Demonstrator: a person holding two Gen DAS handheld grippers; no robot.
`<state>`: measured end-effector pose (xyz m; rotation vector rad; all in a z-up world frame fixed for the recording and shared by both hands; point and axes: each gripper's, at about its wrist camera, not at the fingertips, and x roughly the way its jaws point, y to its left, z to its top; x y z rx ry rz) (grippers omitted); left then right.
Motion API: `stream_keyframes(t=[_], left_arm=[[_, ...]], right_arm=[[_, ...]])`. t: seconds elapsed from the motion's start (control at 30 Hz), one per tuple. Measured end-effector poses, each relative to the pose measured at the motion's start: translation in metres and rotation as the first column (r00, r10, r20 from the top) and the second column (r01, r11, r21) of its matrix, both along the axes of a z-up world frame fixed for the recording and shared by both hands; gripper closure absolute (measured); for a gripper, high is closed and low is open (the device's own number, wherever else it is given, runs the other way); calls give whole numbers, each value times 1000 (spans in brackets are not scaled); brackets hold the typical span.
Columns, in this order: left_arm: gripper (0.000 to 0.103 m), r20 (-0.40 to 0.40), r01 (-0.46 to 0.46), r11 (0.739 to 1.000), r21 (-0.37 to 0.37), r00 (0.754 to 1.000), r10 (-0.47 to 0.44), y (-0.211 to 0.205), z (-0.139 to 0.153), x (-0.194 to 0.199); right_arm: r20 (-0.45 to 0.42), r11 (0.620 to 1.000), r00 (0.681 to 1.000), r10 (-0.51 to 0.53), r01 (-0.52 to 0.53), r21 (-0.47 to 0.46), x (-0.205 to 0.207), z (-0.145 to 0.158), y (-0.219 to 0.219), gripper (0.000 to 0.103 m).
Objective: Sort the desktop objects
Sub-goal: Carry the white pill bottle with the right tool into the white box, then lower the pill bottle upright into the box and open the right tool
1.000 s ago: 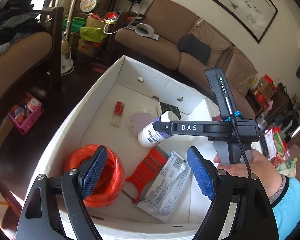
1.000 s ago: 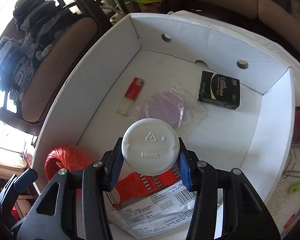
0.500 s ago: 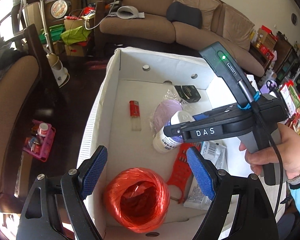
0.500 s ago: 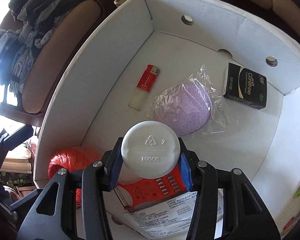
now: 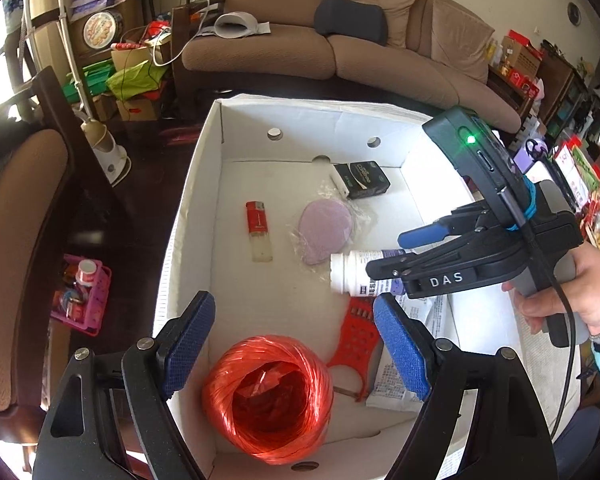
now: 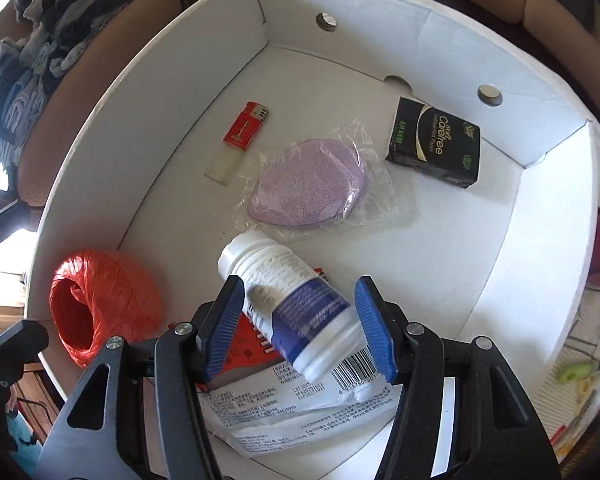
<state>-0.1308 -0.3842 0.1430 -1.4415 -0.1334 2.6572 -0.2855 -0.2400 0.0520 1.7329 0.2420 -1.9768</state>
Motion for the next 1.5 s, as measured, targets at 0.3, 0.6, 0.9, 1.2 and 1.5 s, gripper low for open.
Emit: stream_keyframes(t=[0.3, 0.6, 0.9, 1.2, 1.5], left_arm=[[19, 48, -85, 960, 267, 996, 75, -33, -10, -8], [19, 140, -122, 864, 488, 988, 60, -37, -28, -30], [19, 264, -225, 658, 719, 964, 42, -32, -64, -47], [39, 256, -228, 662, 714, 965, 57, -24, -67, -61], [60, 230, -173, 741, 649, 973, 26, 1, -61, -84]], right_arm=[[-11, 978, 981, 195, -194, 72, 6, -5, -29, 41], [-70, 957, 955, 290, -287, 53, 31, -1, -28, 57], [-241, 933, 938, 248, -298, -203, 61, 68, 4, 57], [-282, 924, 936, 209, -284, -256, 54, 79, -6, 57], [-290, 949, 926, 240, -287, -132, 37, 51, -3, 57]])
